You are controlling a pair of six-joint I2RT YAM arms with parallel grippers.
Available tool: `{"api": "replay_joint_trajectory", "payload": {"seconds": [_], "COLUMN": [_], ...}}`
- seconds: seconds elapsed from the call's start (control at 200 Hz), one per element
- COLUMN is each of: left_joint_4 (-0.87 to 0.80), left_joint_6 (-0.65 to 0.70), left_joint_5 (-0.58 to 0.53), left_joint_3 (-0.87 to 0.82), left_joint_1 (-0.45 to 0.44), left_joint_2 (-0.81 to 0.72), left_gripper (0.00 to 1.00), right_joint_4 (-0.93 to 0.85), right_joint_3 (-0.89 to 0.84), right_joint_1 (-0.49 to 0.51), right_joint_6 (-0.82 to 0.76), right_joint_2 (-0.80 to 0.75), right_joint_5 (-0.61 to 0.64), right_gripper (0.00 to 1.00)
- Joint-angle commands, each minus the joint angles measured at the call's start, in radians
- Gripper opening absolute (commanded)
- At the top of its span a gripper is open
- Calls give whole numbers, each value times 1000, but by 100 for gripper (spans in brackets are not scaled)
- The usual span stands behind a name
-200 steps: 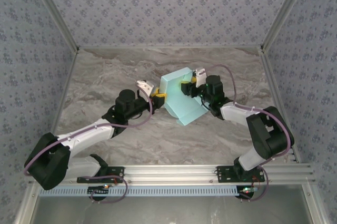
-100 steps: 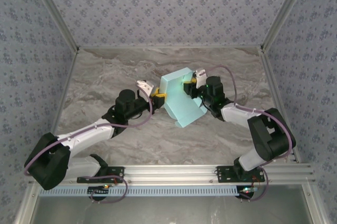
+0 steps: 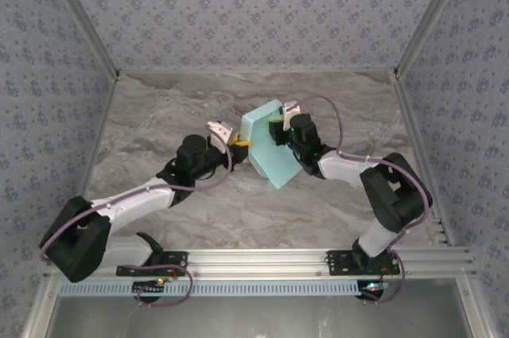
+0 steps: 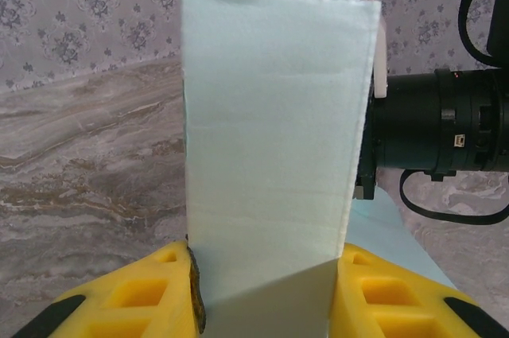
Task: Fold the paper box
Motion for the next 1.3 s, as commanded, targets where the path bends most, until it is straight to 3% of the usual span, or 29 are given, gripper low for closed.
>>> {"api": "replay_joint_trajectory", "payload": {"seconds": [0.0,0.205,0.255,0.355,0.435,0.475,0.555,0.69,0.73,0.805,0.879,1.114,1.299], "left_joint_4": [53,-146,-190,-298,-431,-488,-561,-718,-730,-710,-694,-711,-724], "left_joint_6": [-20,128,157,201,253,275,307,378,419,511,551,651,681], "left_joint_5": [76,73,101,144,150,150,164,282,297,300,291,354,322], "left_joint_3": [38,100,115,152,201,220,242,274,262,224,208,195,199], "left_joint_1": [-21,15,38,77,84,84,83,74,59,9,-31,-43,-43], "left_joint_2": [-16,-88,-101,-133,-171,-186,-206,-224,-230,-240,-233,-249,-281], "left_gripper": [26,26,26,26,26,26,26,27,27,27,27,27,27], "right_joint_4": [117,92,20,-128,-277,-318,-440,-553,-607,-721,-889,-1054,-1132], "right_joint_3": [-32,-145,-163,-190,-186,-181,-156,-118,-92,-32,26,9,24], "right_joint_1": [-44,-182,-195,-208,-259,-279,-294,-308,-310,-312,-327,-281,-214], "right_joint_6": [-22,-135,-210,-333,-435,-452,-535,-672,-738,-809,-901,-1194,-1276], "right_joint_2": [-3,-126,-182,-300,-378,-409,-450,-482,-477,-467,-467,-464,-438], "right_joint_5": [-76,-512,-605,-665,-857,-894,-911,-748,-746,-699,-735,-950,-934], "right_gripper": [36,51,55,59,61,62,64,72,79,80,80,79,78]}}
